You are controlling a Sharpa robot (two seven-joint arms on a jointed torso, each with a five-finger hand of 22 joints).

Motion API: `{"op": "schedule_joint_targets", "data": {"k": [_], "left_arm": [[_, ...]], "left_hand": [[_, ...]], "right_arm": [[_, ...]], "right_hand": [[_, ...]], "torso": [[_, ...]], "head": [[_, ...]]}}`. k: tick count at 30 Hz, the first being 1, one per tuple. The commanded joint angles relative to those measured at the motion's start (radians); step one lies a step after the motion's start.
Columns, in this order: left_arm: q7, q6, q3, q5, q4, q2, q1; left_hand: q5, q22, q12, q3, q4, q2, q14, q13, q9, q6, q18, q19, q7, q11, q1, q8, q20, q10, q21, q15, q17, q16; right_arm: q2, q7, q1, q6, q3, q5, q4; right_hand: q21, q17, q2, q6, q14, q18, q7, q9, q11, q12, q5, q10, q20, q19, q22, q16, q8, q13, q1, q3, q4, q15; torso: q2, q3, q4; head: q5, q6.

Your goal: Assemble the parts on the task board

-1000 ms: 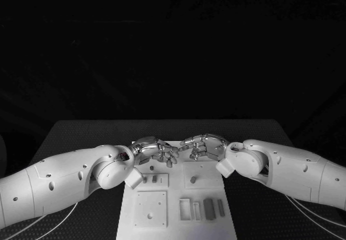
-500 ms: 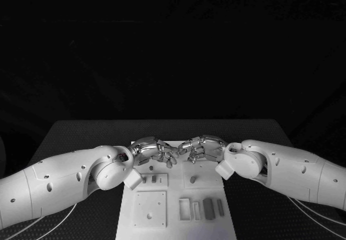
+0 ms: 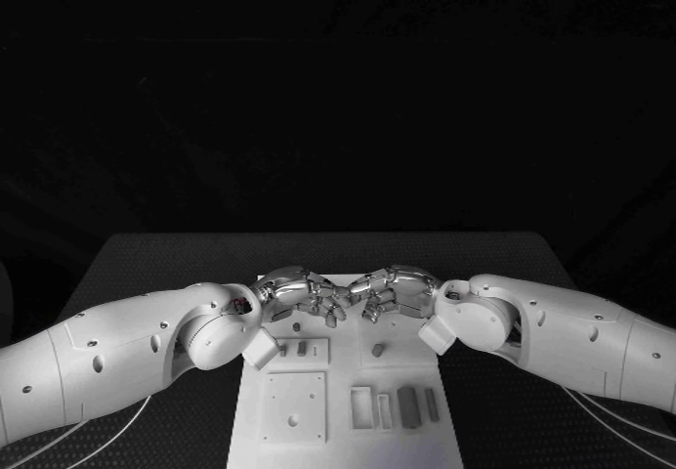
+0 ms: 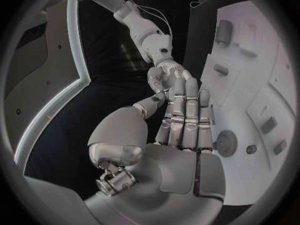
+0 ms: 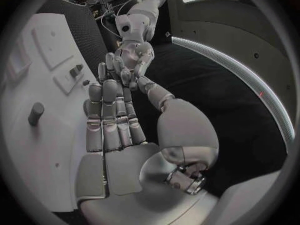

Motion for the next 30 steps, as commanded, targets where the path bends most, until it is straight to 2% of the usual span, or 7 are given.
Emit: {"op": "schedule_joint_targets", "data": {"k": [1,9,17,21,30], "left_arm": [[0.01,0.016,0.001,0.006,0.001,0.001,0.0],[0.007,0.021,0.001,0.006,0.0,0.001,0.0],[0.006,0.024,0.001,0.006,0.0,0.001,0.0],[0.005,0.026,0.001,0.006,0.0,0.0,0.0],[0.003,0.029,0.001,0.005,0.001,0.0,-0.001]], "left_hand": [[0.0,0.023,0.006,0.0,-0.005,0.008,-0.003,0.002,0.002,0.0,-0.015,-0.009,-0.001,0.003,0.006,0.007,-0.001,-0.004,0.004,-0.003,0.001,0.007],[0.0,0.023,0.009,0.0,-0.006,0.008,-0.003,0.003,0.005,0.0,-0.015,-0.01,0.0,0.003,0.007,0.007,-0.001,-0.005,0.005,-0.003,0.003,0.009],[0.0,0.023,0.01,0.001,-0.007,0.008,-0.003,0.004,0.006,0.0,-0.015,-0.01,0.001,0.003,0.007,0.007,-0.002,-0.005,0.006,-0.003,0.004,0.01],[0.0,0.023,0.011,0.001,-0.007,0.008,-0.003,0.005,0.007,0.0,-0.015,-0.01,0.001,0.003,0.007,0.007,-0.002,-0.005,0.007,-0.003,0.005,0.011],[0.0,0.023,0.013,0.002,-0.008,0.008,-0.003,0.006,0.009,0.0,-0.015,-0.01,0.002,0.003,0.008,0.007,-0.002,-0.006,0.008,-0.004,0.006,0.012]], "right_arm": [[-0.001,0.019,-0.002,0.032,0.0,0.007,0.006],[-0.001,0.026,-0.002,0.029,0.0,0.028,0.007],[-0.002,0.032,-0.002,0.015,0.0,0.025,0.01],[-0.002,0.039,-0.002,0.001,0.0,0.024,0.008],[-0.002,0.044,-0.002,-0.012,0.0,0.022,0.009]], "right_hand": [[0.004,-0.002,0.004,-0.006,-0.006,0.037,0.002,0.0,-0.003,0.008,-0.004,0.013,-0.001,-0.007,0.016,-0.001,-0.001,0.004,-0.005,-0.009,-0.002,-0.005],[0.008,-0.003,0.018,0.007,-0.004,0.037,0.0,0.002,-0.011,0.02,-0.008,0.033,-0.003,-0.005,0.014,0.001,0.004,0.018,0.024,0.007,-0.002,-0.013],[0.014,-0.004,0.035,0.036,0.002,0.037,-0.01,0.008,-0.023,0.035,-0.024,0.061,-0.005,0.001,0.013,0.005,0.015,0.037,0.064,0.064,0.0,-0.023],[0.02,-0.004,0.039,0.051,0.007,0.037,-0.015,0.012,-0.029,0.042,-0.025,0.074,-0.005,0.005,0.014,0.007,0.021,0.05,0.074,0.103,0.001,-0.028],[0.028,-0.004,0.043,0.068,0.01,0.037,-0.024,0.023,-0.036,0.051,-0.02,0.089,-0.007,0.009,0.015,0.011,0.03,0.069,0.079,0.144,0.0,-0.034]], "torso": [[0.0,0.0001,-0.0007],[0.0,0.0006,-0.0012],[0.0,0.0004,-0.001],[0.0,-0.0001,-0.001],[0.0,-0.0002,-0.001]], "head": [[0.002,-0.001],[0.001,-0.001],[0.0,-0.002],[0.0,-0.003],[-0.001,-0.004]]}}
